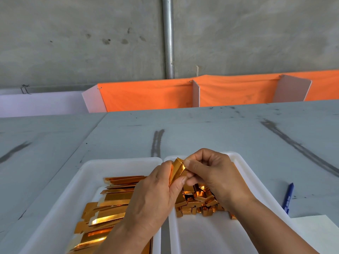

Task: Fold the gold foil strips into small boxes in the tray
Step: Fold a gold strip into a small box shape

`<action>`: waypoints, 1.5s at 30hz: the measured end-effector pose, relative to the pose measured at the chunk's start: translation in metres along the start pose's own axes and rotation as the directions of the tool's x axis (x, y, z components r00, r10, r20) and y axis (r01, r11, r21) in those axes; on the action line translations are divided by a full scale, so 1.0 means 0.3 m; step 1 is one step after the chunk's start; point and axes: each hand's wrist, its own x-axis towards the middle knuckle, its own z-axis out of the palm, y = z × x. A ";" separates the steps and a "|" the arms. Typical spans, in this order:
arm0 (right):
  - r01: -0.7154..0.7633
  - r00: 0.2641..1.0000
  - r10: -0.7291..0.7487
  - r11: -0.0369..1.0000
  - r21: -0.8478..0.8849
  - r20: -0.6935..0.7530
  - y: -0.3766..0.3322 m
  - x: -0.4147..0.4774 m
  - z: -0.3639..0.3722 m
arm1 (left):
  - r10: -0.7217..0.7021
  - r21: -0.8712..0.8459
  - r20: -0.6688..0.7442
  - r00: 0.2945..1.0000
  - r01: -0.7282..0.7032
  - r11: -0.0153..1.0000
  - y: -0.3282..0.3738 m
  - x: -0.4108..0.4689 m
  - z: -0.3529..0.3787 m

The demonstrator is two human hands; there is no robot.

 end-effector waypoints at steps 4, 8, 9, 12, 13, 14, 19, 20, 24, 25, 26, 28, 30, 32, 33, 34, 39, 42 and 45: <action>0.086 0.996 -0.088 0.990 -0.115 -0.011 0.003 -0.008 0.005 | -0.015 0.006 -0.015 1.000 0.015 1.000 0.001 -0.001 0.007; 0.133 0.991 -0.130 0.972 -0.195 0.030 0.008 -0.011 0.004 | -0.049 -0.024 -0.014 0.999 0.049 0.999 -0.005 0.002 0.014; 0.133 0.991 -0.129 0.970 -0.202 0.036 0.008 -0.010 0.003 | -0.049 -0.018 -0.011 0.999 0.049 0.999 -0.005 0.001 0.014; 0.114 0.993 -0.110 0.982 -0.148 0.036 0.007 -0.005 0.009 | -0.044 -0.004 -0.005 0.999 0.044 0.999 -0.003 0.001 0.013; 0.108 0.994 -0.106 0.987 -0.117 0.025 0.009 -0.004 0.013 | -0.042 -0.007 -0.003 0.999 0.042 0.999 -0.001 0.002 0.014; 0.108 0.994 -0.107 0.989 -0.101 0.010 0.012 -0.003 0.015 | -0.041 -0.012 0.001 0.999 0.041 0.999 0.000 0.002 0.014; 0.132 0.991 -0.135 0.973 -0.187 -0.003 0.028 0.000 0.018 | -0.028 -0.003 0.013 1.000 0.028 1.000 0.000 -0.002 0.019; 0.132 0.991 -0.135 0.972 -0.192 -0.005 0.030 0.002 0.017 | -0.030 -0.002 0.015 0.999 0.030 1.000 -0.002 -0.003 0.020; 0.106 0.994 -0.104 0.983 -0.152 0.020 0.032 0.007 0.013 | -0.036 -0.025 0.000 0.999 0.036 0.999 -0.003 0.001 0.023; 0.106 0.994 -0.104 0.985 -0.136 0.023 0.032 0.007 0.013 | -0.033 -0.029 -0.002 0.999 0.033 0.999 -0.002 0.003 0.024; 0.108 0.994 -0.106 0.986 -0.128 0.021 0.033 0.007 0.014 | -0.027 -0.034 -0.003 1.000 0.026 0.999 -0.002 0.003 0.026; 0.106 0.994 -0.104 0.986 -0.128 0.021 0.035 0.008 0.020 | -0.011 -0.036 0.007 1.000 0.011 0.999 -0.004 0.002 0.029; 0.084 0.996 -0.082 0.988 -0.127 0.016 0.034 0.011 0.024 | -0.014 -0.072 0.033 0.999 0.016 0.997 -0.005 0.002 0.026; 0.070 0.997 -0.073 0.992 -0.102 -0.029 0.027 0.016 0.016 | -0.052 -0.178 0.034 0.998 0.057 0.982 -0.005 0.002 0.018; 0.069 0.995 -0.075 0.994 -0.084 -0.068 0.022 0.019 0.007 | -0.089 -0.227 0.028 0.996 0.093 0.969 -0.006 0.002 0.011; 0.071 0.990 -0.078 0.995 -0.064 -0.116 0.017 0.024 -0.005 | -0.128 -0.258 0.024 0.991 0.130 0.957 -0.008 0.003 0.004; 0.049 0.970 -0.043 0.999 0.020 -0.240 0.013 0.045 -0.049 | -0.183 -0.357 0.075 0.980 0.198 0.913 -0.028 0.002 -0.013; 0.037 0.973 -0.031 0.999 0.020 -0.229 0.019 0.048 -0.048 | -0.165 -0.367 0.082 0.983 0.183 0.912 -0.024 0.001 -0.019; 0.028 0.982 -0.014 0.997 0.074 -0.191 0.019 0.051 -0.051 | -0.177 -0.399 0.060 0.982 0.186 0.898 -0.027 0.004 -0.021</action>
